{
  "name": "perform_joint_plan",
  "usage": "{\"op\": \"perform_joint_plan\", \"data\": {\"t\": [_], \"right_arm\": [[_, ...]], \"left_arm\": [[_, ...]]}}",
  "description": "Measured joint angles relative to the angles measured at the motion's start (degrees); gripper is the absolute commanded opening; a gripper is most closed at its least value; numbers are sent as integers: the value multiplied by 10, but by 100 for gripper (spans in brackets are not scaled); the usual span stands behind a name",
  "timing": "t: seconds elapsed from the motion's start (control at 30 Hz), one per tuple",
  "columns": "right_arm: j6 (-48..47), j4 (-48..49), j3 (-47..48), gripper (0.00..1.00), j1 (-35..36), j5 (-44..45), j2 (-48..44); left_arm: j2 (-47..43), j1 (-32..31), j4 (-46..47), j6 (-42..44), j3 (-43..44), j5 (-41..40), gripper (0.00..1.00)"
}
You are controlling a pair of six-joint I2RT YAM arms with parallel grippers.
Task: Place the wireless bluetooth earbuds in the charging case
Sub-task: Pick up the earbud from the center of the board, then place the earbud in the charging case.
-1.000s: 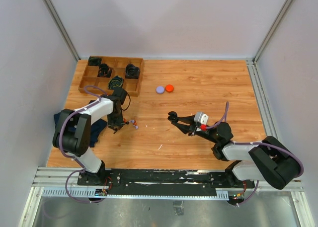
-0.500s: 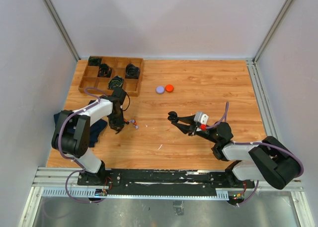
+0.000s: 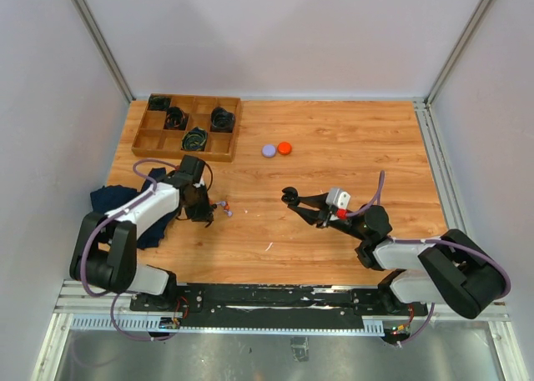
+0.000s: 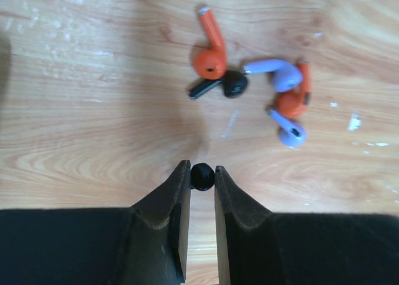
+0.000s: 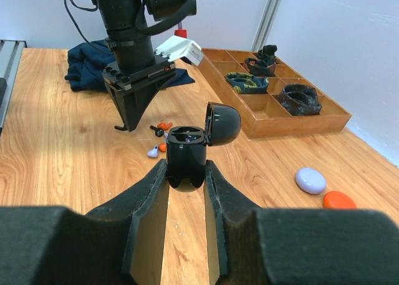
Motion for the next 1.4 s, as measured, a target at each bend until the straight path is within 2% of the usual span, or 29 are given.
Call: {"op": "perform_joint_plan", "data": {"t": [0.37, 0.73, 1.07, 1.4], "right_arm": [[-5, 0, 0, 4, 23, -9, -15], [-13, 0, 9, 4, 24, -8, -15], [-13, 0, 21, 4, 24, 2, -15], [-2, 0, 38, 4, 24, 3, -16]], "left_arm": [[-162, -10, 132, -68, -60, 104, 12], [-312, -56, 277, -106, -88, 158, 9], [-353, -125, 416, -136, -120, 180, 10], [-334, -216, 507, -141, -117, 180, 9]]}}
